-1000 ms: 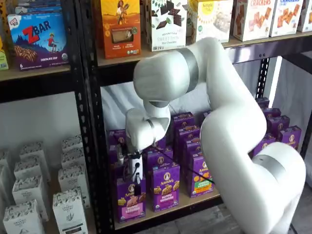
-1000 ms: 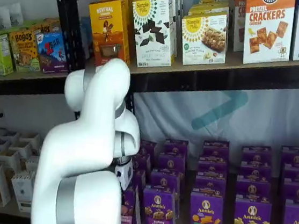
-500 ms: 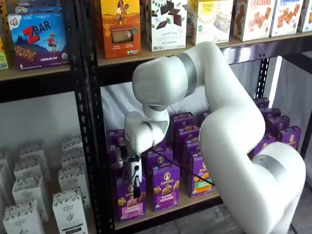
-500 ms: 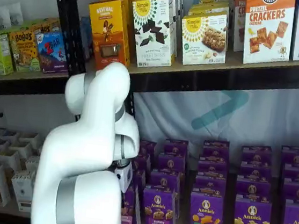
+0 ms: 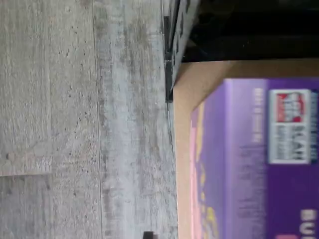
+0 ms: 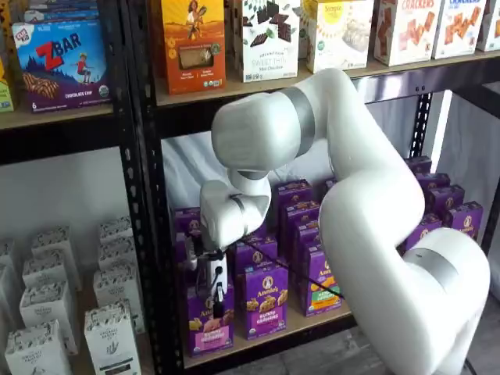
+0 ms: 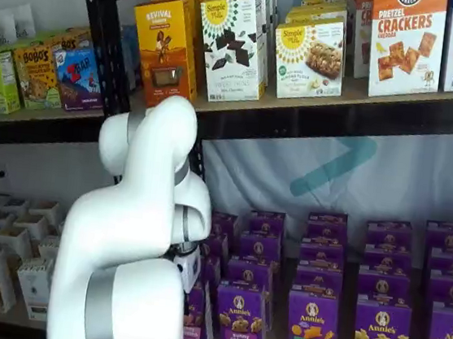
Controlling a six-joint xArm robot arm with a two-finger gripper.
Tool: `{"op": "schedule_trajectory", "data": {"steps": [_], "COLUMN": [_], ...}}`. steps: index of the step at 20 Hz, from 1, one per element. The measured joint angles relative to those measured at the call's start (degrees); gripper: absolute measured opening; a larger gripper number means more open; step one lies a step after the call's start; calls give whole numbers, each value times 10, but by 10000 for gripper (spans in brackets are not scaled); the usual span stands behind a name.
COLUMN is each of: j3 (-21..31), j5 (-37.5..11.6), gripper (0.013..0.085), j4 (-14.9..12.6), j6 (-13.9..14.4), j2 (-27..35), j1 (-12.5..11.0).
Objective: Pick up the purple box with a pink patch in the middle, on the bottom shelf, the first box from the left
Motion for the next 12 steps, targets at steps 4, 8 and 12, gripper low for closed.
{"op": "schedule_trajectory", "data": {"steps": [4, 8, 12], "j3": [-3, -4, -5], "j5": [1, -3, -2], "gripper": [650, 650, 610], "j4": [-12, -15, -8], "j6": [10, 12, 5], "j2": [3, 5, 5], "j1": [-1, -2, -2]}}
